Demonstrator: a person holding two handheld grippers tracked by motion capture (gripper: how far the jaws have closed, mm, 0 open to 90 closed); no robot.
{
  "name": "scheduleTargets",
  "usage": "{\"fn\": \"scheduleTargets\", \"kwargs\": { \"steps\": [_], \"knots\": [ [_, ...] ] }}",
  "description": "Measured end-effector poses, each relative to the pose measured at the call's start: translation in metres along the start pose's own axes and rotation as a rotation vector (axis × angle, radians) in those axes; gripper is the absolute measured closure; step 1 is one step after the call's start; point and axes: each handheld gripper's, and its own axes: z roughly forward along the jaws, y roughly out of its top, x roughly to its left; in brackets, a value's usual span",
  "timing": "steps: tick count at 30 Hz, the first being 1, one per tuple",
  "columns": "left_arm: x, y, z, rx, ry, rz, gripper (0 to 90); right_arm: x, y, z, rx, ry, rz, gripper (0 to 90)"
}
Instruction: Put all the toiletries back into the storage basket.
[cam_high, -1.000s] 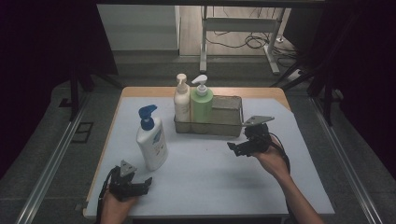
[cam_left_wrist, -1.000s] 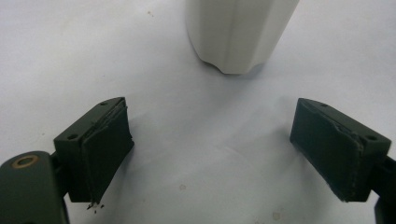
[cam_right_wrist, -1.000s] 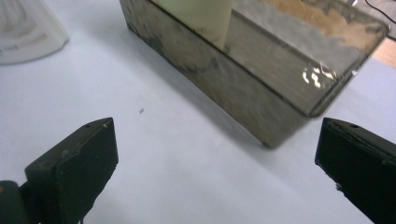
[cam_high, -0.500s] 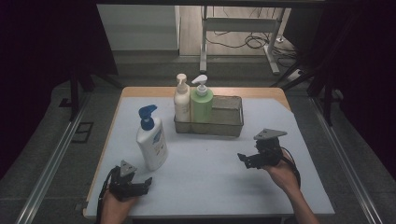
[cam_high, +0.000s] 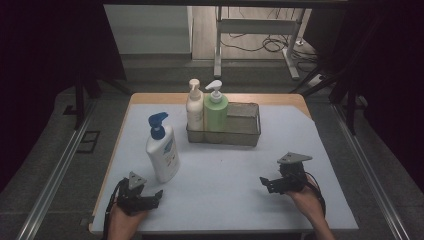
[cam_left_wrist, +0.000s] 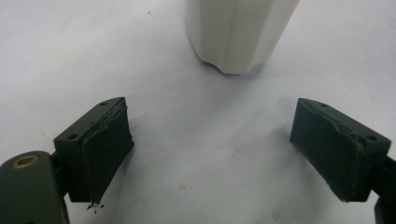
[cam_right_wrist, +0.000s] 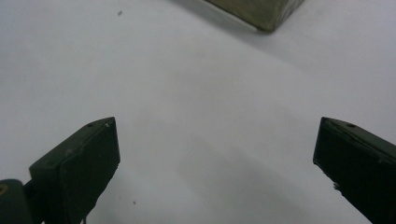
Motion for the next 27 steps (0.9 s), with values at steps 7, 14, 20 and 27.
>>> {"fn": "scheduleTargets", "kwargs": {
  "steps": [7, 14, 20, 27],
  "knots": [
    [0.000, 0.000, 0.000, 0.001, 0.000, 0.000, 12.1, -0.003, -0.017, 0.007, 0.011, -0.002, 0.006, 0.5],
    [0.001, 0.001, -0.002, -0.008, -0.004, 0.005, 15.3, -0.008, -0.028, 0.015, 0.039, -0.001, 0.020, 0.0],
    [0.005, 0.002, -0.006, -0.014, 0.012, -0.005, 28.7, -0.007, -0.031, 0.017, 0.025, -0.006, 0.017, 0.0],
    [0.014, 0.003, -0.010, -0.022, -0.027, -0.035, 43.6, -0.007, -0.032, 0.017, 0.022, -0.005, 0.017, 0.0]
  ]
}}
